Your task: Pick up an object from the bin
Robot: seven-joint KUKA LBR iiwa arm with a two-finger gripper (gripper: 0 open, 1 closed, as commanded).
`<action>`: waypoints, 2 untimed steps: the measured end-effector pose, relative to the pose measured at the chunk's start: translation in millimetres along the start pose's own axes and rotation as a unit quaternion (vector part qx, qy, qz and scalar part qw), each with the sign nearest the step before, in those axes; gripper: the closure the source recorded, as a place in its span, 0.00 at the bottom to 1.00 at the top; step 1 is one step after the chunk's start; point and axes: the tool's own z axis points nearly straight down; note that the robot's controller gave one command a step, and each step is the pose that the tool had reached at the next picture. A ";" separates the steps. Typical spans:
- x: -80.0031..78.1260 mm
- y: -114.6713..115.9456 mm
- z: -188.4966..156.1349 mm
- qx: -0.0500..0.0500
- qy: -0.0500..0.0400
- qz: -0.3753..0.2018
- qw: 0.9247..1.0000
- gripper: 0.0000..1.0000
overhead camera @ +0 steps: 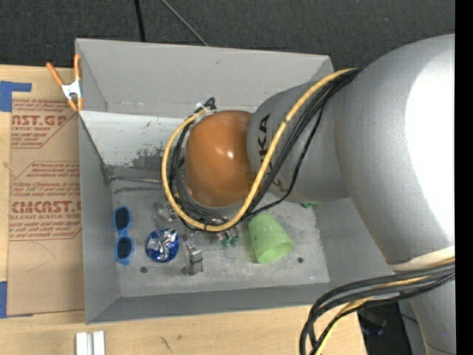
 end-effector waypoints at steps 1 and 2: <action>2.8 0.4 32.4 -0.001 -0.001 -0.017 1.000 0.00; 1.9 1.1 32.0 -0.001 -0.002 -0.016 1.000 0.00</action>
Offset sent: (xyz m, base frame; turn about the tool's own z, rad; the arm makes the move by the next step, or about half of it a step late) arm -0.0029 -0.0017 -0.0313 -0.0330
